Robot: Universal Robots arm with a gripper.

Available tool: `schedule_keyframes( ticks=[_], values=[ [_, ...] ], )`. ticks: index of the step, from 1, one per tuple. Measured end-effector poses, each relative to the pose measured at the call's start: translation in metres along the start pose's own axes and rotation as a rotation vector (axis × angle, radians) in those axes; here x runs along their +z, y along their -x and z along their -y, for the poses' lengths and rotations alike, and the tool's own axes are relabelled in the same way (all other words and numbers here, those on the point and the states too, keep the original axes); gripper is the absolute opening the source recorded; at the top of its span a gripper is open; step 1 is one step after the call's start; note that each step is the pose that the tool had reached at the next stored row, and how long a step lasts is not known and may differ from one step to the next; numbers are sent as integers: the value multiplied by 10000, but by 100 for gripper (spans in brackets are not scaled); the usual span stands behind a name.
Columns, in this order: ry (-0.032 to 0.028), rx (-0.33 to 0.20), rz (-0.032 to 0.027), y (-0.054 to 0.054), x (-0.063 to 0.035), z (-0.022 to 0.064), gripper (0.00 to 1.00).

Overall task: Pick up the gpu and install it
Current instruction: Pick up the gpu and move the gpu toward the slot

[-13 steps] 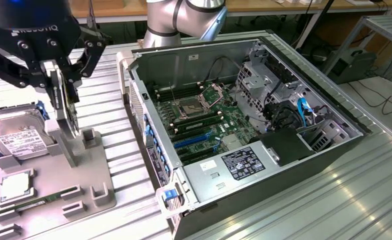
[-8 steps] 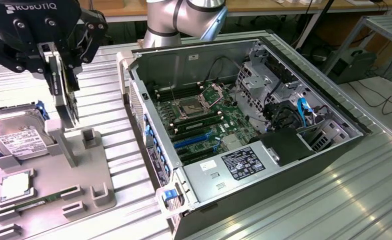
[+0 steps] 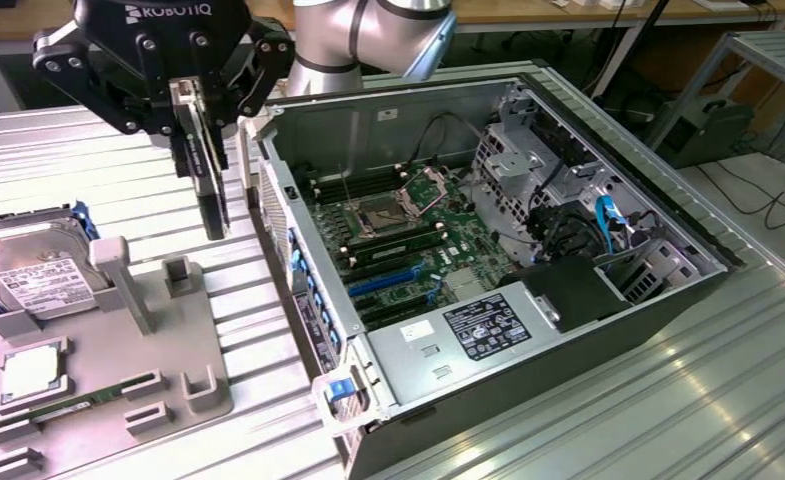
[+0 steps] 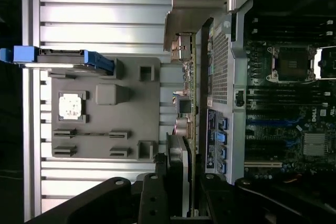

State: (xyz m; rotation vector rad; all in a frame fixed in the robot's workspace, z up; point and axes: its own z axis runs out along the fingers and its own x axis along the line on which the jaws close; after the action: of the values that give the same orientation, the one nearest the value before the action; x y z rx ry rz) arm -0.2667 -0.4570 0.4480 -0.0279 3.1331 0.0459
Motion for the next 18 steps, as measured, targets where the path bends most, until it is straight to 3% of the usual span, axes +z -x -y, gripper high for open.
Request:
schedule_keyframes(
  ticks=[4, 18],
  values=[
    [0, 0, 0, 279, 2, 5, 28],
    [1, 0, 0, 494, 4, 9, 28]
  ],
)
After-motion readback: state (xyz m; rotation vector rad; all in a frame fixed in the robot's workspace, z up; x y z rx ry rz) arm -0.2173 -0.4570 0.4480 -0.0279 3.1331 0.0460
